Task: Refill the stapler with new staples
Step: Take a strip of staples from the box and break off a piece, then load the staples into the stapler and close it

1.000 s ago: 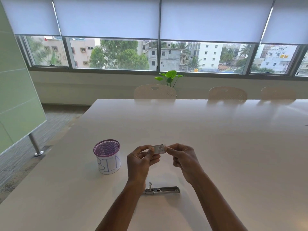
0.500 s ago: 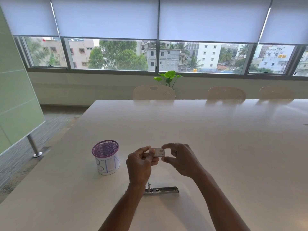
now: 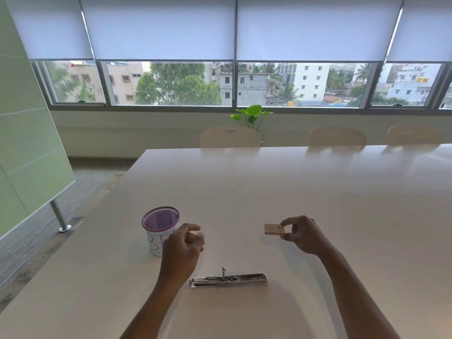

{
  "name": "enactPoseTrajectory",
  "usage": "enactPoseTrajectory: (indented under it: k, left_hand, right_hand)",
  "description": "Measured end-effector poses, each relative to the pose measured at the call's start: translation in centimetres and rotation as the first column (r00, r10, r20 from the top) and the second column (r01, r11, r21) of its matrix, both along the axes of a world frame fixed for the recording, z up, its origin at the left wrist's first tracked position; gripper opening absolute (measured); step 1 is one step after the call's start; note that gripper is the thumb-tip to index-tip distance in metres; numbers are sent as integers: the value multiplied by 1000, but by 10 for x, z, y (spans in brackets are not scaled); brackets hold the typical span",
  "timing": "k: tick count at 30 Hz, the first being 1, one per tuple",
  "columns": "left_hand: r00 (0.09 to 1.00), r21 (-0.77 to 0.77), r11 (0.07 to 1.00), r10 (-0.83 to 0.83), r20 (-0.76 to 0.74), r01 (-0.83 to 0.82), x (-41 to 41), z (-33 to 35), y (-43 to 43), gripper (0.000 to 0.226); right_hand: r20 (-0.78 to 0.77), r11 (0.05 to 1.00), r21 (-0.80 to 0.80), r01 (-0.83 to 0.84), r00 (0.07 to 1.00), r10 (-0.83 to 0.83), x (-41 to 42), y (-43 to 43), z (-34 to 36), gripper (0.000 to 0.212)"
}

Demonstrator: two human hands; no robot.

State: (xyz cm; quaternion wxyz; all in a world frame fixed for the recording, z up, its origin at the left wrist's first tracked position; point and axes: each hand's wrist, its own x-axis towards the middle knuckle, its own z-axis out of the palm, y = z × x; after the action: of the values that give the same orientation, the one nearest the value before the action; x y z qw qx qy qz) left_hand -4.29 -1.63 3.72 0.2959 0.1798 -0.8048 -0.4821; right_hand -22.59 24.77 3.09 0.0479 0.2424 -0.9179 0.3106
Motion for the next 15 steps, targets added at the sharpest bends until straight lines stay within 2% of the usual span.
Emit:
enactPoseTrajectory:
  k: [3,5,12,15]
  left_hand:
    - [998,-156,988,16,59,-7,17,-11,-14,9]
    - [996,-198,980,-1,87,18,27,-19,-19,12]
    - [979,-116,984,-112,170,133,43,-43,-35,18]
    - [967,-54,979,-184,178,196,42,-45,-42,17]
  right_hand:
    - [53,998,59,-11,999,7,-8,3,-12,25]
    - [83,996,83,-19,996,12,-12,5,-17,25]
    - [114,995,97,-24,993,13,-18,8,-18,35]
    - [117,995,91,-37,993,26,-18,9,-19,30]
